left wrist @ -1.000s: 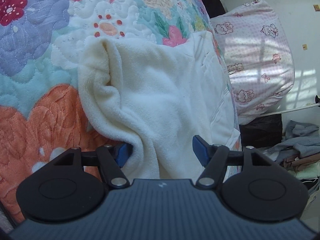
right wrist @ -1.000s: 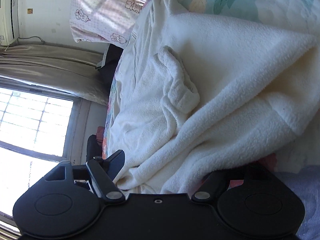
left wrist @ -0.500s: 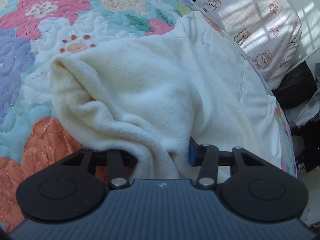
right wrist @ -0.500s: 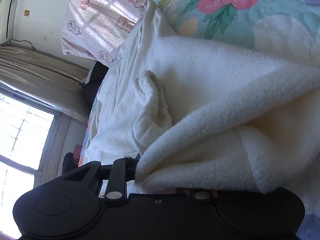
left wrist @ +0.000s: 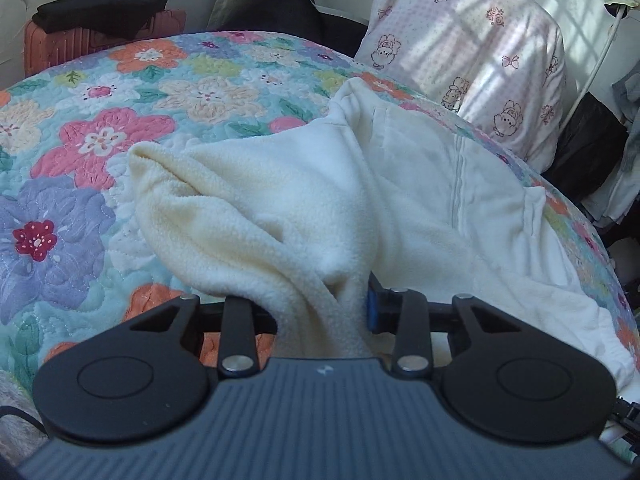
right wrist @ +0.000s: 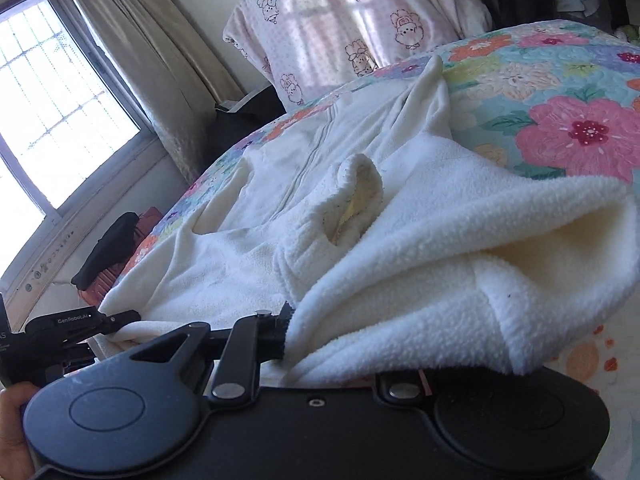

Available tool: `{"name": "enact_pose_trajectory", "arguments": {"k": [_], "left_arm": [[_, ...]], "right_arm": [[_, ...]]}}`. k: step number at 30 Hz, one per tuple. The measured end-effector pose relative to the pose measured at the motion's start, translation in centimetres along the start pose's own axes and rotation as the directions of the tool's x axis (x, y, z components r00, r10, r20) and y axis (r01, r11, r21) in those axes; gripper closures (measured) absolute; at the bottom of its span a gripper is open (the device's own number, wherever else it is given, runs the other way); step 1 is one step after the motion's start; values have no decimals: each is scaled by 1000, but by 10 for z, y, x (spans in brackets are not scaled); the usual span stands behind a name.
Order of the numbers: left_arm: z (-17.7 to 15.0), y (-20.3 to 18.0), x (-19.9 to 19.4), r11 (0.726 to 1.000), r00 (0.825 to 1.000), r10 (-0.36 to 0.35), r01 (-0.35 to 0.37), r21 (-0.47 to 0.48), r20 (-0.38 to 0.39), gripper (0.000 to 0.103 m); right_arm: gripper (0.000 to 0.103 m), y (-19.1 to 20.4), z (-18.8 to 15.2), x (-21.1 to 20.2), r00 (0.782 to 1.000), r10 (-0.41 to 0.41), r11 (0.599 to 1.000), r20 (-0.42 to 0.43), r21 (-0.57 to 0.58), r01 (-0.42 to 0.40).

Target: Fold clothes

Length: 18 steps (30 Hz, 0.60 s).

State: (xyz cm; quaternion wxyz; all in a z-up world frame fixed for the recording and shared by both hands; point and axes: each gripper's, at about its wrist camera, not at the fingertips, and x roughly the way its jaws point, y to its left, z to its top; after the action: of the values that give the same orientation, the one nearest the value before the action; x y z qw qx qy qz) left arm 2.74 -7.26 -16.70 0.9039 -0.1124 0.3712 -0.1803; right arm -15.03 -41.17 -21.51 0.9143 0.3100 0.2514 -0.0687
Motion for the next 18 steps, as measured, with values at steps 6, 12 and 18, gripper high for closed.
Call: {"name": "enact_pose_trajectory", "arguments": {"k": [6,12,18], "left_arm": [[-10,6,-18,1000,999,-9,9,-7,-47,69],[-18,8,-51,999,998,-34,35,24,-49,69],[-24,14,-74,998,995,-58,60,16,-84,69]], "right_arm": [[80,0,-11,-24,999,10,999,-47,50,-8],[80,10,-24,-52,999,-5,1000,-50,6,6],[80,16,-34,-76,996,-11,1000,-84,-4,10]]}}
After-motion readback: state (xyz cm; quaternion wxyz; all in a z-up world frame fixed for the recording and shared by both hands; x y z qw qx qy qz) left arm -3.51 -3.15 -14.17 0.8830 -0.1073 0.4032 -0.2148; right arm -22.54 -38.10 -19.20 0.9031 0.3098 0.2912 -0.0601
